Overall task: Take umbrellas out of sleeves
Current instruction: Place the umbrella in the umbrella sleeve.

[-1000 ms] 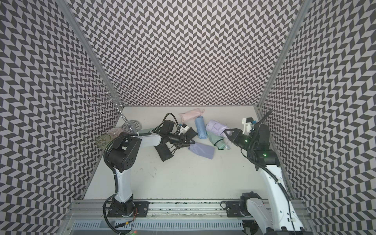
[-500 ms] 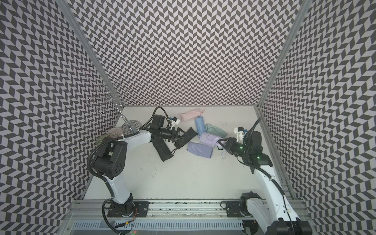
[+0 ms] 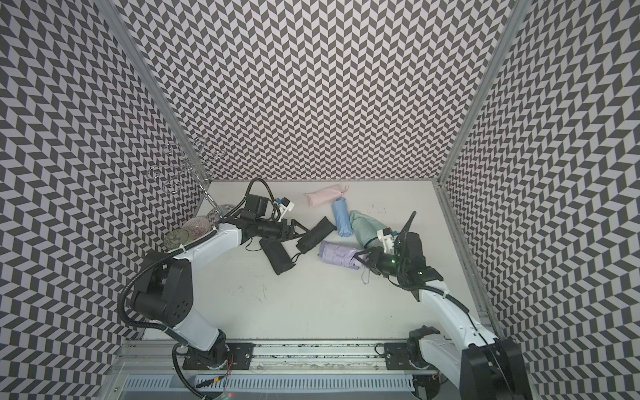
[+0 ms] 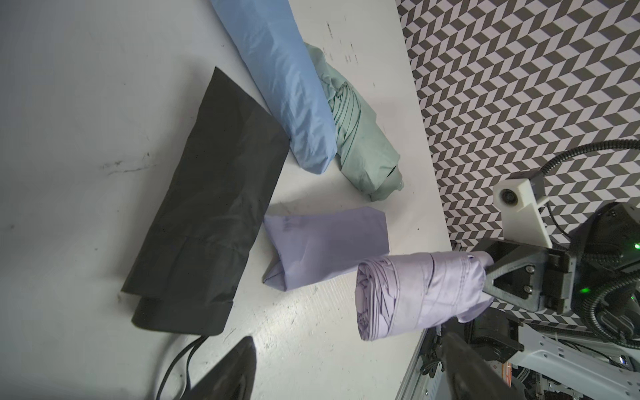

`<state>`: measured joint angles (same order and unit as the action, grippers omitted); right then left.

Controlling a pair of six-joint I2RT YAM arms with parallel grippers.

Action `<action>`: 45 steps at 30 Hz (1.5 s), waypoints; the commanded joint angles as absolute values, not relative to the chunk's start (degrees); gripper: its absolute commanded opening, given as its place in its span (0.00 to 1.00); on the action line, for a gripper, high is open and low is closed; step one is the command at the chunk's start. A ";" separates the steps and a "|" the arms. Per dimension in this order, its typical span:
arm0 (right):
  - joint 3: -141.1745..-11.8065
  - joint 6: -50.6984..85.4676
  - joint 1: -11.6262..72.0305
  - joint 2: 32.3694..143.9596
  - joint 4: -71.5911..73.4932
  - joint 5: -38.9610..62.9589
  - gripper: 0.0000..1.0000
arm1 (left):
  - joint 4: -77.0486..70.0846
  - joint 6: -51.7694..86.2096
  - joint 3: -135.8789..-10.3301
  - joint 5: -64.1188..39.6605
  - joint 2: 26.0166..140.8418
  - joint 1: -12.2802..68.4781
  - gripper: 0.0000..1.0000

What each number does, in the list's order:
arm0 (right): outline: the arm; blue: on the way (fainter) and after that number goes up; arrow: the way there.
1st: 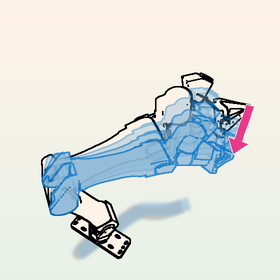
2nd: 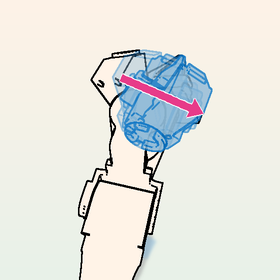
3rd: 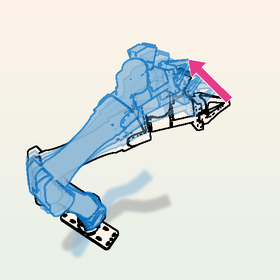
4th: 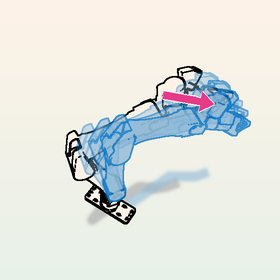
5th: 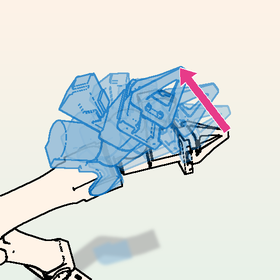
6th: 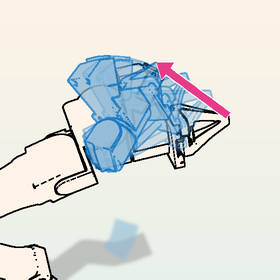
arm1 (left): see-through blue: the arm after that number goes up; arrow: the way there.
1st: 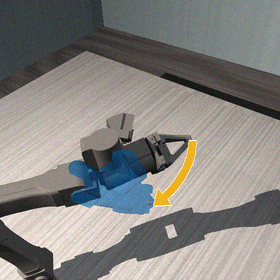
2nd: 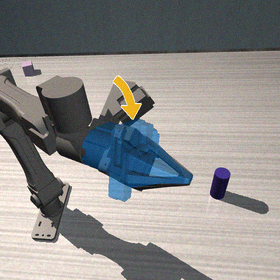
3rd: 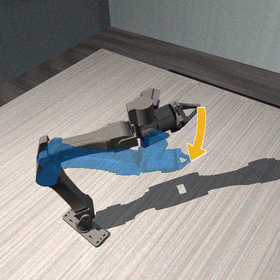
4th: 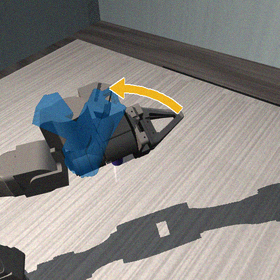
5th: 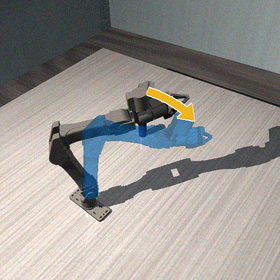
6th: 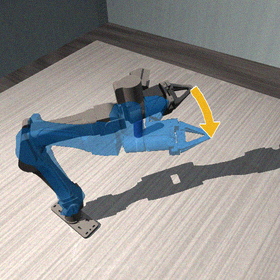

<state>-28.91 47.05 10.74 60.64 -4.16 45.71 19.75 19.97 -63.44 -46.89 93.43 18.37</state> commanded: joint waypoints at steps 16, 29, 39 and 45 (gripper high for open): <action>-22.19 40.75 4.76 72.81 13.23 46.52 0.17 | 23.31 16.74 -60.58 -44.66 89.78 17.93 0.85; -20.48 28.02 -8.05 76.98 0.69 47.37 0.17 | 23.21 15.69 -60.48 -45.07 90.77 17.83 0.85; -21.65 24.96 -11.33 76.10 -7.04 38.84 0.49 | 23.97 14.93 -60.85 -44.59 91.87 17.03 0.85; -25.61 24.43 -11.50 74.23 -11.60 34.59 0.67 | 24.26 15.48 -61.05 -43.74 91.80 15.83 0.85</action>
